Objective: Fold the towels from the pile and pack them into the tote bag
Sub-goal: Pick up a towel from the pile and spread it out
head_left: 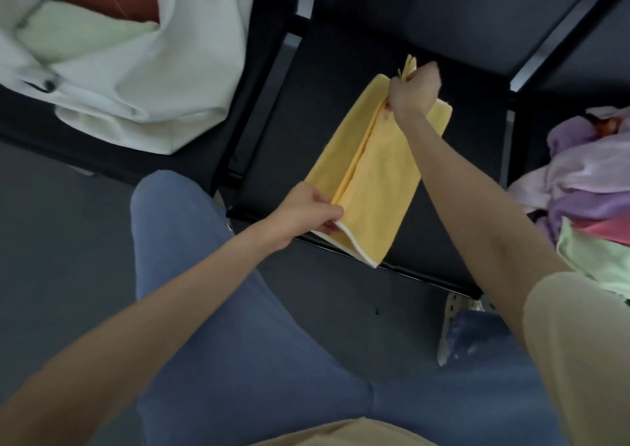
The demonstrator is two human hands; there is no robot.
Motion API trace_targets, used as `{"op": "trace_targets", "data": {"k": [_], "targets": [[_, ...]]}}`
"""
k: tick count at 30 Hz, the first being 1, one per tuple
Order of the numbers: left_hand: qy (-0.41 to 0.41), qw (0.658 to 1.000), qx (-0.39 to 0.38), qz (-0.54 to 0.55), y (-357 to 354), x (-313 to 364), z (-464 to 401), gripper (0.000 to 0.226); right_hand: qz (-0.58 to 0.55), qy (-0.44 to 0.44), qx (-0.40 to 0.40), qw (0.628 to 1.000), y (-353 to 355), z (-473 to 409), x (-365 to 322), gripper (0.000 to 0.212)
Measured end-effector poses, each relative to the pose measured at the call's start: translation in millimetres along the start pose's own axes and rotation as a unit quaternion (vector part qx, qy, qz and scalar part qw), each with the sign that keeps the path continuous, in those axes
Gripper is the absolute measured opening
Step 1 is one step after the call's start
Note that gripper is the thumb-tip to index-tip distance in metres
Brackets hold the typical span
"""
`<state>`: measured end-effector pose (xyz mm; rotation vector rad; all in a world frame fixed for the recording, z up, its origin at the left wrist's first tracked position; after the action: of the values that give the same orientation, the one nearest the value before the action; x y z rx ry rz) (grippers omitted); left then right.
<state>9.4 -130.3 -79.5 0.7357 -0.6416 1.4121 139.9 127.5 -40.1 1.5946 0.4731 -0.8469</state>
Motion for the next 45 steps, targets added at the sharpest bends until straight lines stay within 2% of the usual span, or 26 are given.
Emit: {"op": "trace_targets", "data": {"k": [2, 5, 7, 9, 13, 16, 18, 22, 24, 26, 29, 32, 34, 37, 38, 40, 42, 45], "targets": [[0.017, 0.999, 0.027, 0.004, 13.5, -11.7, -7.1, 0.013, 0.016, -0.011, -0.012, 1.000, -24.8, 4.5, 1.4, 0.027], [0.049, 0.997, 0.061, -0.014, 28.3, -31.5, -16.5, 0.010, 0.042, -0.022, -0.026, 0.999, -51.0, 10.3, 5.4, 0.032], [0.065, 0.994, 0.075, -0.035, 35.4, -39.7, -18.7, 0.009, 0.039, -0.032, -0.044, 0.998, -63.4, 14.3, 11.0, 0.033], [0.068, 0.992, 0.093, -0.048, 42.4, -43.5, -20.1, 0.015, 0.038, -0.031, -0.066, 0.997, -70.8, 19.3, 14.6, 0.026], [0.016, 0.983, 0.155, -0.100, 53.4, -37.2, -15.8, 0.010, -0.003, -0.005, -0.085, 0.996, -56.9, 39.6, 13.7, 0.021], [-0.043, 0.949, 0.227, -0.212, 62.3, -24.6, -7.4, 0.023, -0.010, 0.053, -0.077, 0.996, -20.4, 79.9, 23.3, 0.018], [-0.057, 0.936, 0.238, -0.253, 62.0, -22.0, -5.4, 0.031, -0.013, 0.071, -0.053, 0.996, 10.5, 112.8, 42.4, 0.018], [-0.081, 0.916, 0.249, -0.303, 59.2, -24.1, -9.2, 0.027, 0.030, -0.005, -0.033, 0.999, 54.0, 167.6, 99.8, 0.023], [-0.105, 0.896, 0.278, -0.330, 60.2, -22.7, -9.1, 0.029, 0.065, -0.050, -0.054, 0.995, 61.5, 190.0, 123.8, 0.028], [-0.103, 0.890, 0.289, -0.336, 61.8, -24.6, -9.3, 0.038, 0.095, -0.083, -0.094, 0.988, 60.5, 207.3, 138.0, 0.036], [-0.065, 0.905, 0.267, -0.326, 59.8, -32.4, -11.9, 0.038, 0.109, -0.111, -0.152, 0.976, 54.0, 226.4, 142.4, 0.042], [-0.051, 0.917, 0.244, -0.311, 52.3, -35.8, -10.3, 0.032, 0.107, -0.110, -0.183, 0.971, 49.4, 235.2, 140.1, 0.035], [-0.044, 0.926, 0.218, -0.306, 44.1, -36.4, -8.7, 0.034, 0.075, -0.111, -0.192, 0.972, 53.5, 235.4, 135.9, 0.026], [-0.020, 0.958, 0.166, -0.232, 30.0, -37.0, -4.3, 0.017, -0.037, -0.146, -0.197, 0.969, 68.9, 238.6, 132.6, 0.018], [-0.006, 0.973, 0.155, -0.173, 25.6, -38.1, 0.3, 0.019, -0.087, -0.161, -0.200, 0.963, 74.3, 242.3, 132.8, 0.018], [-0.002, 0.989, 0.136, -0.063, 17.0, -34.7, 15.8, 0.040, -0.151, -0.164, -0.193, 0.956, 88.0, 249.0, 134.2, 0.024], [-0.040, 0.990, 0.114, -0.069, 9.0, -23.9, 29.5, 0.049, -0.180, -0.140, -0.181, 0.957, 104.2, 252.0, 133.8, 0.021], [-0.045, 0.994, 0.068, -0.067, -0.7, -13.0, 42.1, 0.013, -0.225, -0.145, -0.173, 0.948, 121.3, 250.0, 136.9, 0.013]]}}
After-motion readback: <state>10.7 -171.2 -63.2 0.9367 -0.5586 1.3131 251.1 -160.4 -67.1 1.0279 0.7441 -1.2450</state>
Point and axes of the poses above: each hand's wrist, its own z-axis away from the middle knuckle, its own y-axis out of the back of the hand, x = y × z, the point moved 9 cm from there along -z, towards the middle knuckle, and after that the axes turned 2 degrees about x, right-handed, at the moved point
